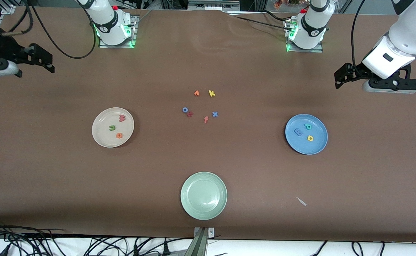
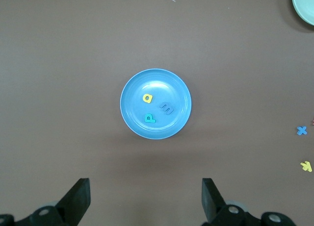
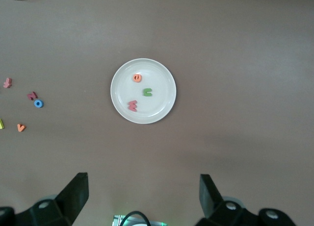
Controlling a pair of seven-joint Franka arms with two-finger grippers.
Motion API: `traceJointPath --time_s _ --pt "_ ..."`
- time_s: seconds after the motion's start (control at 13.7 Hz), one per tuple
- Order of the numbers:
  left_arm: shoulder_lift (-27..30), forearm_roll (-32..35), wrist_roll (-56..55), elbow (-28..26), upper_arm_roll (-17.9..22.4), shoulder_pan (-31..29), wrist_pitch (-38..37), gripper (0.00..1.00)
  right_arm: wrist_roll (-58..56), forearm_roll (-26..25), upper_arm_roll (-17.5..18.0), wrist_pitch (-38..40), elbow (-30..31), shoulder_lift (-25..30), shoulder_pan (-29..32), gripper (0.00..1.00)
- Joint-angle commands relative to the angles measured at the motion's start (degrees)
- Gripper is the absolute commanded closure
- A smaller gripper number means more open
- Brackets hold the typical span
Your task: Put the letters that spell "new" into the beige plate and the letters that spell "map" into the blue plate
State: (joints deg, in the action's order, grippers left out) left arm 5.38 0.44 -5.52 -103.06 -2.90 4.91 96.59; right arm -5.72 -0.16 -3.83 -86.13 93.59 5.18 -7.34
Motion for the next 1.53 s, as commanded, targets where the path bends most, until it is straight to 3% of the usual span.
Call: traceJointPath --time_s 0.0,0.15,1.02,1.24,1.46 --pt "-0.6 -0.7 1.5 2.1 1.2 1.1 -1.7 0.0 -0.5 1.6 -0.4 1.8 0.6 1.9 0.0 0.0" --pt "-1.0 -1.0 1.5 2.0 2.4 0.8 -1.6 0.0 2.3 5.2 -1.2 4.3 0.6 2.5 0.0 0.0" --pt "-4.4 -1.0 0.9 5.2 2.2 0.8 -1.9 0.0 2.8 4.4 -1.5 2.5 -0.3 3.9 0.0 0.0" --pt "-7.5 -1.2 1.5 9.4 2.3 0.5 -2.0 0.0 2.7 4.3 -1.3 2.5 -0.3 3.7 0.0 0.0" --pt "-7.7 -0.9 1.4 9.6 2.3 0.5 -2.0 0.0 2.7 4.2 -1.0 2.4 -0.5 3.7 -0.1 0.0"
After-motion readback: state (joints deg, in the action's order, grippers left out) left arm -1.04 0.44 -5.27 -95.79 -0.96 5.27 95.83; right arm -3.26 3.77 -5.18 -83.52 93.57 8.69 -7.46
